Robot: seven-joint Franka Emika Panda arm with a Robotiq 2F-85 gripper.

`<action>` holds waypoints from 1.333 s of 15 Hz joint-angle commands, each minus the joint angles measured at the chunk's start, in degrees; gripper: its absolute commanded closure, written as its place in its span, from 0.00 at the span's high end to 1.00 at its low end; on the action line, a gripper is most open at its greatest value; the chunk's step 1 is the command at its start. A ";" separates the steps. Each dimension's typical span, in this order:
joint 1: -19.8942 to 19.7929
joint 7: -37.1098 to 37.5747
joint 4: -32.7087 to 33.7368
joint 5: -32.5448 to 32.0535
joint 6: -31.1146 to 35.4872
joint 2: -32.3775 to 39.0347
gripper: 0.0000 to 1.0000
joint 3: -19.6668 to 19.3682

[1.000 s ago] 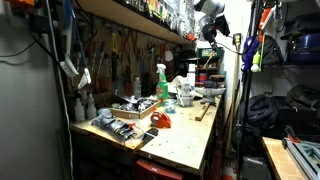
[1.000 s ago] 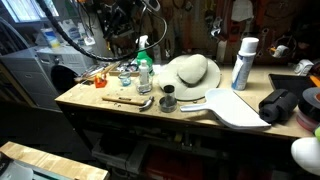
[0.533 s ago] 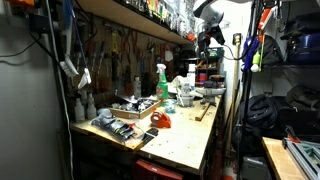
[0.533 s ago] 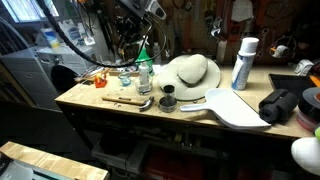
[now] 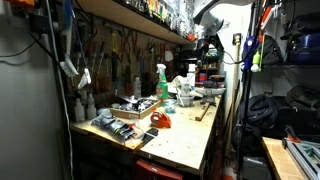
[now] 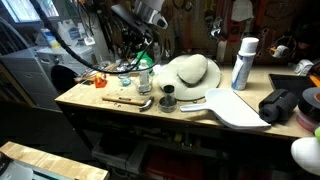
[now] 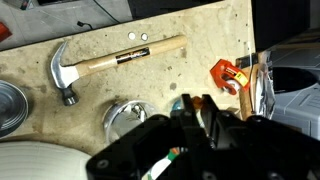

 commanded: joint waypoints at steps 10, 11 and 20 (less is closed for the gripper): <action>4.44 -2.83 -16.92 -2.19 10.73 -8.29 0.04 -0.43; 4.75 -2.82 -17.68 -2.14 11.70 -8.54 0.04 -0.42; 8.12 0.40 -22.21 -4.50 26.39 -10.18 0.04 -0.41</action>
